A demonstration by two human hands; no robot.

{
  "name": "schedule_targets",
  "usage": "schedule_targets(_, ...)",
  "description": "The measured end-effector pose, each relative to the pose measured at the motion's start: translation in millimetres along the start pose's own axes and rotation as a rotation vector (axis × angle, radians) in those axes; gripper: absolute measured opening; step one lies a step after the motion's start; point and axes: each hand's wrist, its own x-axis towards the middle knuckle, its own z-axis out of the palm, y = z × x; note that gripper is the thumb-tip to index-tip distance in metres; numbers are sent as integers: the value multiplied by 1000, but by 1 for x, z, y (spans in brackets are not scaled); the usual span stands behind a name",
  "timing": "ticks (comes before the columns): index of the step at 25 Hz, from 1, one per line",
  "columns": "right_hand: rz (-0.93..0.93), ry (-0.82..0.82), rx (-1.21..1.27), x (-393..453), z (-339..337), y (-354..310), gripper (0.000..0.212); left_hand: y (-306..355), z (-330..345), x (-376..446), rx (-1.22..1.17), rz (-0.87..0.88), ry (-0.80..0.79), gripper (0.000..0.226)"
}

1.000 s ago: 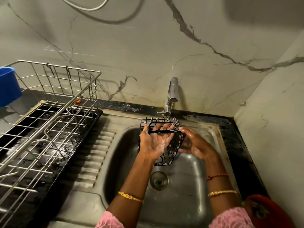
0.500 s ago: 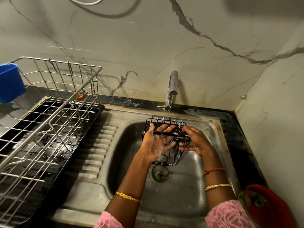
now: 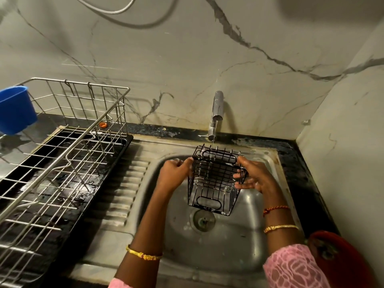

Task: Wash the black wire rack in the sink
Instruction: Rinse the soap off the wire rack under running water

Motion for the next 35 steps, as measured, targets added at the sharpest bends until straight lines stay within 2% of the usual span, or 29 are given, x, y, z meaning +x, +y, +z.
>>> schedule_targets(2, 0, -4, -42, 4, -6, -10, 29, -3, -9, 10, 201, 78, 48, 39)
schedule_targets(4, 10, -7, -77, 9, -11, -17, 31, -6, -2, 21, 243, 89, -62, 49)
schedule_targets(5, 11, -11, -94, 10, -13, -20, 30, -7, 7, 23, 242, 109, -87, 41)
schedule_targets(7, 11, -12, -112, 14, -15, -23, 31, -5, 27, 29, 211, 146, -33, 24)
schedule_targets(10, 50, -3, -78, 21, -17, -25, 41, 4, 42, 42, 202, 126, 79, 26)
schedule_targets(16, 40, 3, 10, 30, -3, -27, 65, 9, 43, 53, 186, 103, 118, 27)
schedule_targets(23, -17, 17, -18, 28, 23, -38, 56, -2, 29, 54, 122, 62, 193, 26)
schedule_targets(32, -33, -11, -38, 29, 37, -44, 61, -6, 18, 50, 65, 108, 296, 24)
schedule_targets(35, -35, -63, -43, 28, 39, -44, 69, -10, 18, 44, 41, 96, 344, 24)
